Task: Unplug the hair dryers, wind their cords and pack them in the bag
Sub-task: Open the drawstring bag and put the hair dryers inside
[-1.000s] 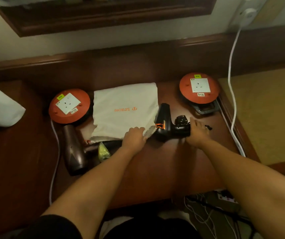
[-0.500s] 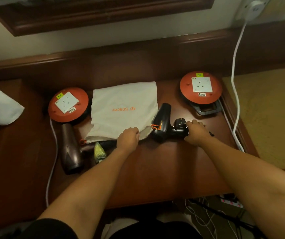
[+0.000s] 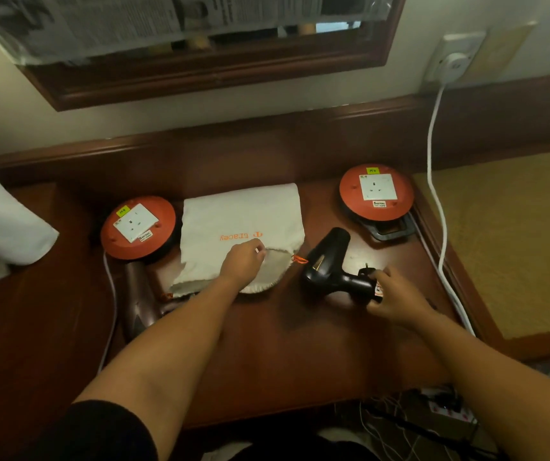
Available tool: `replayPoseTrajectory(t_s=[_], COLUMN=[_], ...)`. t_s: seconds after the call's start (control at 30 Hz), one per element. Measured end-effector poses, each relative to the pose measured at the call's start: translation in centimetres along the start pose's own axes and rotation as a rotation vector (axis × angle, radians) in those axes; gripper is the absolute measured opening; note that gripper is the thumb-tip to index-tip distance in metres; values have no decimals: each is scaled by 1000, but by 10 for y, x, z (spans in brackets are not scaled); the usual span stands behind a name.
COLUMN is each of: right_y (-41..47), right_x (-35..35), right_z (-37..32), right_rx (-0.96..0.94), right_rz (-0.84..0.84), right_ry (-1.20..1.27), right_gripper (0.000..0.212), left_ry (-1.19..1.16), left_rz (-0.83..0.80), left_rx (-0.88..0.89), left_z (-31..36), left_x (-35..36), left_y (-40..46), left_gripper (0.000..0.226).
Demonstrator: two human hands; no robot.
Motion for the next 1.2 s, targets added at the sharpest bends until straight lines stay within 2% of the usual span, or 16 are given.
replayPoseTrajectory(t_s=[0.3,0.53,0.67,0.77,1.0,1.07,1.2], right_y=[-44,-45,-33,-22,-15,-16,-18], right_x=[-13,3,19,34,57,61,62], right_z=[-51,-122,-163,-178,-181,-181,-189], right_rx=[-244,-489,-536,-479,-427,-434,-466], right_rz=[92,-35,-82,-112,-185,-190,-161], right_ry=[18,-117,-205,-198,-250,-257,-261], right_gripper=[56,53,54,54,59,60,60], left_ry=[-64,-149,-147,15,337,410,346], left_rz=[-63,-119,-198,-226,-433,-419,-199], left_rx=[92,119,117,142,70,97,154], left_z=[25,24,14,-7,-101,-112,-117], left_x=[-39,-61,-68,-71,-50,-47,-51], left_y=[13,17,14,5,-17,-20,-20], left_gripper=[19,14,18,24,48,48,27])
Point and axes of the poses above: each hand's wrist, its own y-axis towards the middle knuckle, its own x-axis out of the palm, z = x × y, the point moved 5 cm from there along y, towards the middle knuckle, and after that the axes turned 4 degrees about -x, right-handed, at the moved point
